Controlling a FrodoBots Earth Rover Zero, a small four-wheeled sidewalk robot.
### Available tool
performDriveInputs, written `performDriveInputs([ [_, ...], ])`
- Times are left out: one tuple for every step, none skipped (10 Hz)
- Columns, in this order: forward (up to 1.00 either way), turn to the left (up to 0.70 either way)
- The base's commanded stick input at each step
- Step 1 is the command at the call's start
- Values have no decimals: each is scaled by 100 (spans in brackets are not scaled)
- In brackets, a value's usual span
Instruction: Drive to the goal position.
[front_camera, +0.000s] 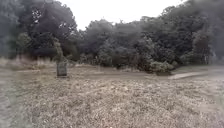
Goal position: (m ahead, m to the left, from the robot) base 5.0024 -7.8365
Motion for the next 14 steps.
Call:
performDriveInputs([
  [45, 27],
  [45, 27],
  [45, 27],
  [45, 27],
  [45, 27],
  [45, 27],
  [45, 27],
  [0, 39],
  [0, 31],
  [0, 0],
  [0, 0],
  [0, 0],
  [0, 0],
  [0, 0],
])
